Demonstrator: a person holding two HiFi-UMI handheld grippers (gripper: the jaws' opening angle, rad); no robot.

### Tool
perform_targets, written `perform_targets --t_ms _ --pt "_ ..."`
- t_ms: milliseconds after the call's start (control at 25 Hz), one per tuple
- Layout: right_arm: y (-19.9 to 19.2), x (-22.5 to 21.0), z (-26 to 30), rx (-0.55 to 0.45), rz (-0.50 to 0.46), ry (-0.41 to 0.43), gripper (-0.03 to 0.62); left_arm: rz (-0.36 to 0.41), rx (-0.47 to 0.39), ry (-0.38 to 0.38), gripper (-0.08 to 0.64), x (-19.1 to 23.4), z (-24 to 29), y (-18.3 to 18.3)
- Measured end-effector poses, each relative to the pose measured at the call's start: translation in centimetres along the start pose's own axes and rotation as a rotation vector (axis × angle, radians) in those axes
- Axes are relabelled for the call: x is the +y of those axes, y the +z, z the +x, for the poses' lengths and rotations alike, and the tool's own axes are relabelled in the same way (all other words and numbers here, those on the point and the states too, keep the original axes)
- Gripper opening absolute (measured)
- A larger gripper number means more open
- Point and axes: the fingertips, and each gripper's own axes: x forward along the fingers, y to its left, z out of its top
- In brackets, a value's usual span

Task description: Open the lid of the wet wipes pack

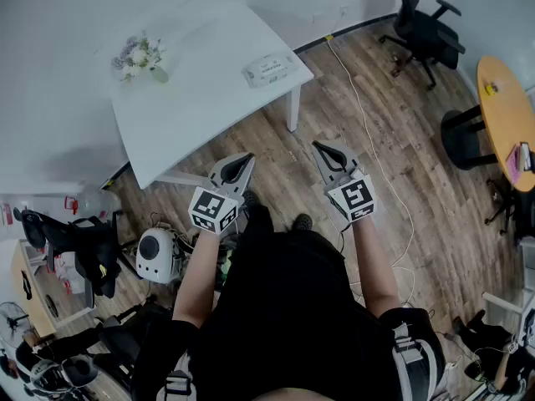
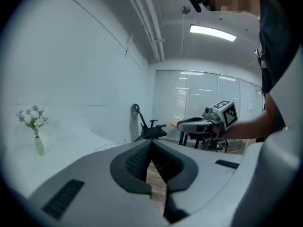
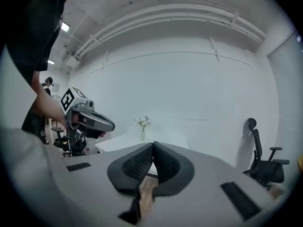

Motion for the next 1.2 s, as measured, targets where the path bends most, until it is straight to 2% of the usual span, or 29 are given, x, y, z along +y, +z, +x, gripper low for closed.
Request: perform_targets --t_ms 200,440,680,1000,1200 --pt "-0.7 -1.1 -2.9 -0.006 0.005 0.001 0.014 0.052 -0.007 -0.005 0.023 -3.7 1.0 1.1" --pt "-2.3 -0.6 -4.6 0.029 0.023 0.024 0.014 0.013 0.02 0.007 0.023 -5.9 1.1 -0.8" --pt "-3.1 0.3 -5.5 0.046 -0.004 0.049 0.014 0.006 0.022 -0.002 0.023 -7.2 1.0 -0.7" --pt "-3.8 0.3 -3.3 0.053 0.034 0.066 0.015 0.003 0.029 -0.002 0.023 -4.8 1.5 -0.7" --pt "-3.7 -1.5 -0.6 0.065 0.04 0.006 0.015 0.001 0.016 -0.023 0.023 -1.4 2.9 -0.5"
